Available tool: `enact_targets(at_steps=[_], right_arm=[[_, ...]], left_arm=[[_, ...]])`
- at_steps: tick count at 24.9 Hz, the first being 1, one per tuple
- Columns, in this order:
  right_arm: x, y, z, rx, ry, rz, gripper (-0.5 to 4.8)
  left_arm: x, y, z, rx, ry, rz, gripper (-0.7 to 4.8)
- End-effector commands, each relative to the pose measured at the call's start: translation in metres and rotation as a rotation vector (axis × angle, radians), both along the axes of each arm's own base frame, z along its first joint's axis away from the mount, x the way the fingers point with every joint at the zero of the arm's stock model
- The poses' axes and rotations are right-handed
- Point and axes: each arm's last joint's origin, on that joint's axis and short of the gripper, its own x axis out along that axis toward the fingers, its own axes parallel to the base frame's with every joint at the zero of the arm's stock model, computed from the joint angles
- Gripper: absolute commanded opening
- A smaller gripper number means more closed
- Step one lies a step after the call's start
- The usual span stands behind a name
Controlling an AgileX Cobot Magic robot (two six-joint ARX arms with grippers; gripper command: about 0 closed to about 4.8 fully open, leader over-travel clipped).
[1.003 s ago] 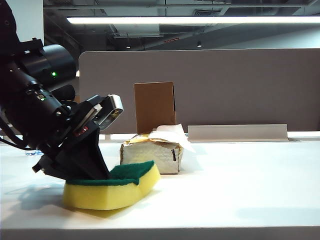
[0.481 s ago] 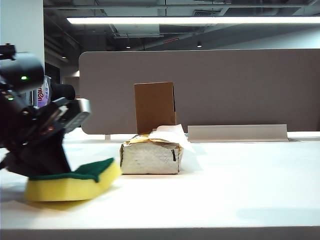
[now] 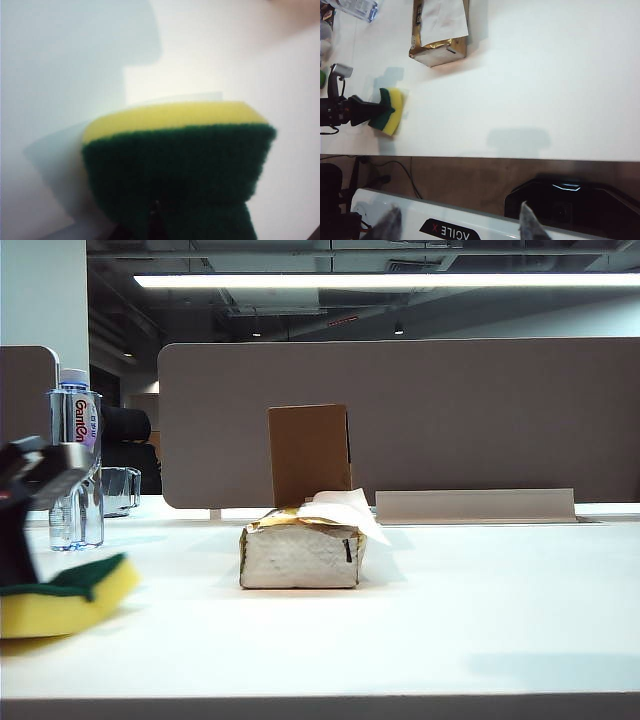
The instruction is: Move the sponge from right to left to wipe the table, avoiding obstacles on the table, and finally reaching the bottle of mineral water.
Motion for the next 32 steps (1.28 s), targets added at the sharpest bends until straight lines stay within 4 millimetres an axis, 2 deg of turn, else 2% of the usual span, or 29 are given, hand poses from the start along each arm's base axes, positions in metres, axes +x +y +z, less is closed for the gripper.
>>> enact_targets(at_steps=[1, 3, 6, 11, 18, 24, 29, 32], right_arm=[[0.003, 0.0, 0.003, -0.006, -0.045, 0.017, 3.0], [0.003, 0.001, 0.004, -0.008, -0.052, 0.025, 3.0], [0.004, 0.001, 0.004, -0.009, -0.058, 0.025, 3.0], [0.004, 0.001, 0.004, -0.009, -0.06, 0.025, 3.0], [0.004, 0.001, 0.004, -0.004, -0.056, 0.018, 3.0], [0.004, 0.001, 0.004, 0.004, -0.05, 0.009, 3.0], [0.004, 0.001, 0.004, 0.006, -0.047, 0.007, 3.0], [0.003, 0.001, 0.003, 0.01, -0.028, 0.006, 3.0]], left_arm=[[-0.015, 0.04, -0.005, 0.207, 0.101, 0.153, -0.05], [-0.019, 0.059, -0.002, 0.202, 0.101, 0.237, -0.05], [-0.023, 0.077, -0.002, 0.198, 0.108, 0.315, -0.05], [-0.021, 0.081, -0.002, 0.207, 0.066, 0.325, -0.05], [0.0, 0.088, 0.002, 0.218, -0.088, 0.396, -0.05], [0.03, 0.089, -0.008, 0.211, -0.127, 0.404, -0.05], [0.066, 0.088, -0.01, 0.202, -0.146, 0.395, -0.05], [0.094, 0.093, -0.01, 0.198, -0.159, 0.41, -0.05]])
